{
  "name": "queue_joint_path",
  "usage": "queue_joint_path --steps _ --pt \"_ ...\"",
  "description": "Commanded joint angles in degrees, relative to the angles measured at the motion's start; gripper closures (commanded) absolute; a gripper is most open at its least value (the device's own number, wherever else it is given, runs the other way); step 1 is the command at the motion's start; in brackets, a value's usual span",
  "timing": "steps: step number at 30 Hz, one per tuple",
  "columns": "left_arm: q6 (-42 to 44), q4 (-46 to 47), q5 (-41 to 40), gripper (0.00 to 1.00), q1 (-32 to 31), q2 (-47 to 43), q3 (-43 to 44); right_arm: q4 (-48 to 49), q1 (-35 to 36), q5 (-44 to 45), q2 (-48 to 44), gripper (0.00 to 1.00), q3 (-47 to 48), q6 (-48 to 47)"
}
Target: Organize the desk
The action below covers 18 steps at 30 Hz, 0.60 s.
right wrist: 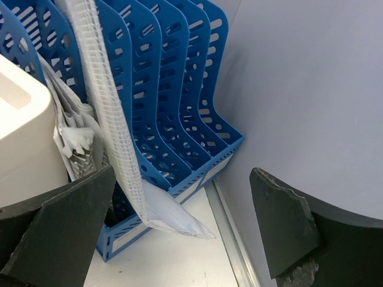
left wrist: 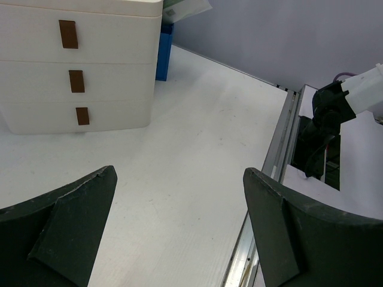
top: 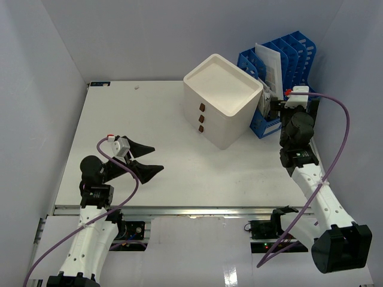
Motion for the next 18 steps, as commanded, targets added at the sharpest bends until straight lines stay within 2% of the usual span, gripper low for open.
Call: queue_joint_path --steps 1,5,9,14,18 --pt "0.6 0.3 -0.2 0.02 -0.3 -0.2 0.2 5.7 -2.4 -5.1 -0.8 0.0 -0.9 2.5" --pt "0.7 0.3 -0.1 0.02 -0.4 -0.3 0.1 5.8 -6.1 -10.9 2.2 0.0 -0.7 5.4" --pt "0.9 0.1 -0.1 0.02 -0.4 -0.3 0.2 7.2 -9.2 -17.6 5.4 0.08 -0.4 9.0" --pt "1.1 0.0 -0.1 0.02 -0.6 -0.2 0.2 9.4 -10.8 -21.1 8.3 0.23 -0.2 9.3" --pt "1.1 0.1 -0.1 0.02 -0.7 -0.1 0.2 11.8 -11.0 -25.3 9.3 0.45 -1.1 7.5"
